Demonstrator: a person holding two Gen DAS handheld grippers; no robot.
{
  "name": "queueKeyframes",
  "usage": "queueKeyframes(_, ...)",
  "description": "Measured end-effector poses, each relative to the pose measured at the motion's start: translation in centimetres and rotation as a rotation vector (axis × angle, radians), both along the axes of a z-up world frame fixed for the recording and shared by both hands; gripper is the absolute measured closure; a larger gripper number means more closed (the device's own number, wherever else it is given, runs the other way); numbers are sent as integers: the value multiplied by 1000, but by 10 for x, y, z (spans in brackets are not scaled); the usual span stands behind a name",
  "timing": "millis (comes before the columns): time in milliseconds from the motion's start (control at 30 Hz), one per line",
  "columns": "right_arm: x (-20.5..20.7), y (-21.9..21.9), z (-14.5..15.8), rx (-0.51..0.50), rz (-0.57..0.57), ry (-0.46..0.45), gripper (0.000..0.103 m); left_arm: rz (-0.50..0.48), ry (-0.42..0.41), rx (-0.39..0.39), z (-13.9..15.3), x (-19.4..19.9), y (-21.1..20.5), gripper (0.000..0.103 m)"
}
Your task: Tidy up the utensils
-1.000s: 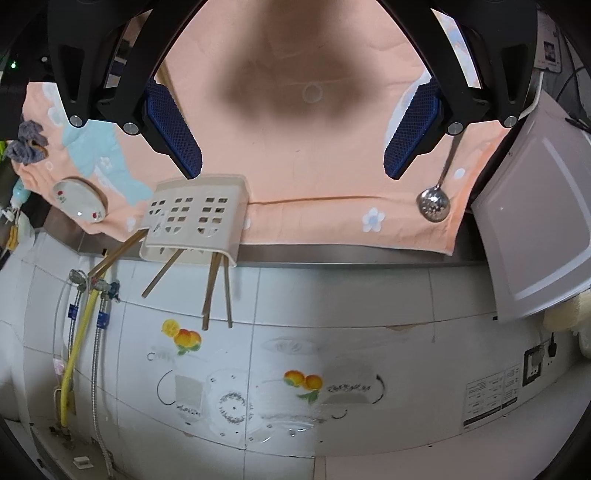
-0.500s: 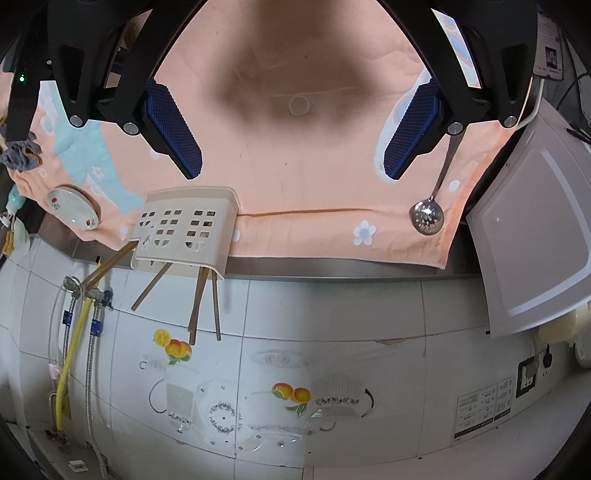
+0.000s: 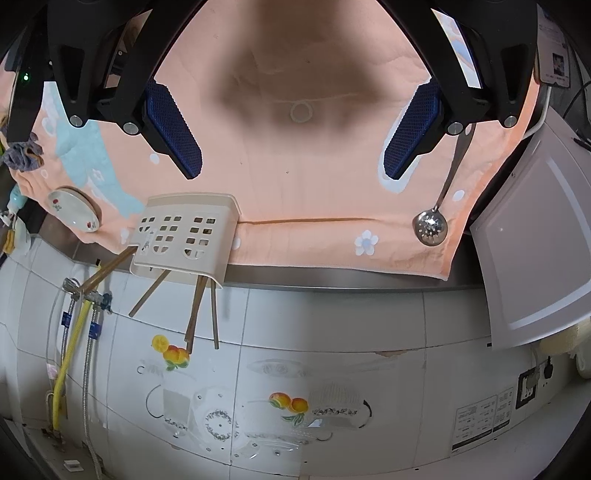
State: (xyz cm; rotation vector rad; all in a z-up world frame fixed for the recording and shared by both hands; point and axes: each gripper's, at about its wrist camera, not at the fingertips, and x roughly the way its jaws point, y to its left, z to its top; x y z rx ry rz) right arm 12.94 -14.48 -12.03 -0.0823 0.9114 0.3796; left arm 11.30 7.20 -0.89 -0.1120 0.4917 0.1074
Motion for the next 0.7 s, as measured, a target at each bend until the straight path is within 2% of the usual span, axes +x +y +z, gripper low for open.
queueKeyframes(167,-2,5,-4,-36,10,-14,94,-5,0,10,0,-3,-4,5)
queueKeyframes(433,-3,-7,0,38,5,-9,95,-40,33,-15,-8,-4,-14,5)
queueKeyframes(700,-14,-22,27,49,14,-110,97,-114,107,-30,-34,-9,-41,5)
